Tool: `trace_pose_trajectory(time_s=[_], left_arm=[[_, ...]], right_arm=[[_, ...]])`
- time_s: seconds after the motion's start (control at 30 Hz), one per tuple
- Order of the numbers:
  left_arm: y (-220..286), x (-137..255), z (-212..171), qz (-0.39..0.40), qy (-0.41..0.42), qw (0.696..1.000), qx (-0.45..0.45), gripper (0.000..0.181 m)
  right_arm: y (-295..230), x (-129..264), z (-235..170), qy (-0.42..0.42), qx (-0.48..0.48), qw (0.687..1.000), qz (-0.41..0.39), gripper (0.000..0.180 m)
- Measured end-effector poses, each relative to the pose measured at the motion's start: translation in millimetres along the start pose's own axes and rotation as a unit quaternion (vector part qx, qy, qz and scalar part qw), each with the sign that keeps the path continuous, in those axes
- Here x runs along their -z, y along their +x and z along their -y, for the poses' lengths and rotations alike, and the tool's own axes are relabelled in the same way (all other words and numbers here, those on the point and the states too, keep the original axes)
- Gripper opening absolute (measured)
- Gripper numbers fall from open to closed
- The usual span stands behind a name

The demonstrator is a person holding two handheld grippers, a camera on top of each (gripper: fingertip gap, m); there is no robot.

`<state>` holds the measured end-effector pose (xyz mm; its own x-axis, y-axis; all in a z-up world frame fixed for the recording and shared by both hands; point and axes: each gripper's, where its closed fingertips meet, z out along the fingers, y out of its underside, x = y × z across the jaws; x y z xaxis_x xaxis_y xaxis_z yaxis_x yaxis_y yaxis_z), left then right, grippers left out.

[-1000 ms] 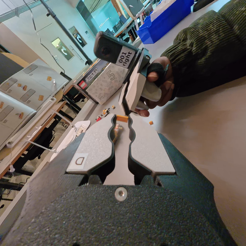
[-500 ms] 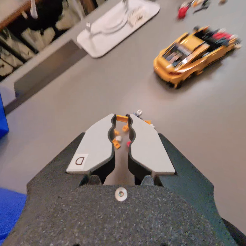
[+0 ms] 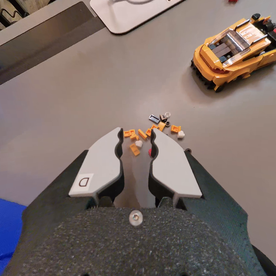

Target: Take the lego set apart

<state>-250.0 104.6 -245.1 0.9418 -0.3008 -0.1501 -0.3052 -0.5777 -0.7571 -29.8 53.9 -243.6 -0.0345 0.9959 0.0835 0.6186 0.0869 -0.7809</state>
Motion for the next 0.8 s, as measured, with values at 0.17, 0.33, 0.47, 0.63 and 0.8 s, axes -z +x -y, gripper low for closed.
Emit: trace_pose_trajectory(time_s=[0.17,0.33,0.47,0.63,0.8], left_arm=[[0.2,13.9,21.7,-0.001,0.066,0.998,0.008,0.040],[19.6,36.4,53.4,-0.018,0.166,0.985,-0.046,0.031],[44.9,44.1,65.8,-0.046,0.203,0.974,-0.091,0.029],[76.0,44.7,67.1,-0.083,0.209,0.964,-0.144,0.027],[111.6,50.4,65.6,-0.139,0.219,0.946,-0.194,0.021]], right_arm=[[3.3,2.5,-1.3,-0.004,-0.002,1.000,-0.008,0.023],[12.1,14.8,-12.1,-0.026,-0.023,0.999,-0.011,0.023],[5.7,14.9,-27.8,-0.067,-0.029,0.997,0.016,0.023],[-7.2,5.7,-26.1,-0.088,-0.012,0.996,0.030,0.023],[-7.1,-8.0,-21.7,-0.111,-0.009,0.994,0.012,0.020]])
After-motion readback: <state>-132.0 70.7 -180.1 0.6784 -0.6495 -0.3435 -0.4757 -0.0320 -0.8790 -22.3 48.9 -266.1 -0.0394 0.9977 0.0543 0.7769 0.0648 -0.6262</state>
